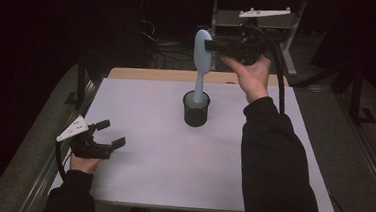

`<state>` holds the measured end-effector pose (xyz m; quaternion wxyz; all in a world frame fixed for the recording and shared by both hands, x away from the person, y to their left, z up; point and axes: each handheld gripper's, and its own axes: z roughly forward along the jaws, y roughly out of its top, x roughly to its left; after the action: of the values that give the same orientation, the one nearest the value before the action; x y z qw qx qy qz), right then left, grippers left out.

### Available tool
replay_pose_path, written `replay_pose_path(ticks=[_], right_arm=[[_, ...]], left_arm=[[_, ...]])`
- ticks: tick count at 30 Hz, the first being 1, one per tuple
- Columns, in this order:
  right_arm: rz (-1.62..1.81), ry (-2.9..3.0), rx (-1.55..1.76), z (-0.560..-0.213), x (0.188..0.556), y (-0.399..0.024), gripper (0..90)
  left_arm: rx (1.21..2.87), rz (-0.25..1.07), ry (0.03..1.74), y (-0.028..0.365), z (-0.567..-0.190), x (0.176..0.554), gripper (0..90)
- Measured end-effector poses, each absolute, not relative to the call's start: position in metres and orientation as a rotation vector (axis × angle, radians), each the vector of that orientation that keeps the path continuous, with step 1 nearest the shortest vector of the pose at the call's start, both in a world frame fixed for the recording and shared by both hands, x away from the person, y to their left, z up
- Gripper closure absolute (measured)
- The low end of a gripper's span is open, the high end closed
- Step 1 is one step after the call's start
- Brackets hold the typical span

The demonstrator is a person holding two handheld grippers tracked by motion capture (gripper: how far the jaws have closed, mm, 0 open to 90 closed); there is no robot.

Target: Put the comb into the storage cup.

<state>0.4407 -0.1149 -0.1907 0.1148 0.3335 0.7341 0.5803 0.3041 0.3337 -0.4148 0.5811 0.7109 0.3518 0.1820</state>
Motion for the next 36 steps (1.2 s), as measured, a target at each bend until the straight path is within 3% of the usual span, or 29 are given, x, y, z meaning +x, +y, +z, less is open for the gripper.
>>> replay_pose_path(ticks=[11, 36], right_arm=[[1.738, 2.070, 0.992, -0.197, 0.453, -0.117, 62.2], [1.760, 2.083, 1.057, -0.249, 0.477, -0.111, 62.3]], left_arm=[[1.673, 0.424, 0.835, 0.336, -0.421, 0.303, 0.0], [1.644, 0.430, 0.853, 0.343, -0.424, 0.300, 0.0]])
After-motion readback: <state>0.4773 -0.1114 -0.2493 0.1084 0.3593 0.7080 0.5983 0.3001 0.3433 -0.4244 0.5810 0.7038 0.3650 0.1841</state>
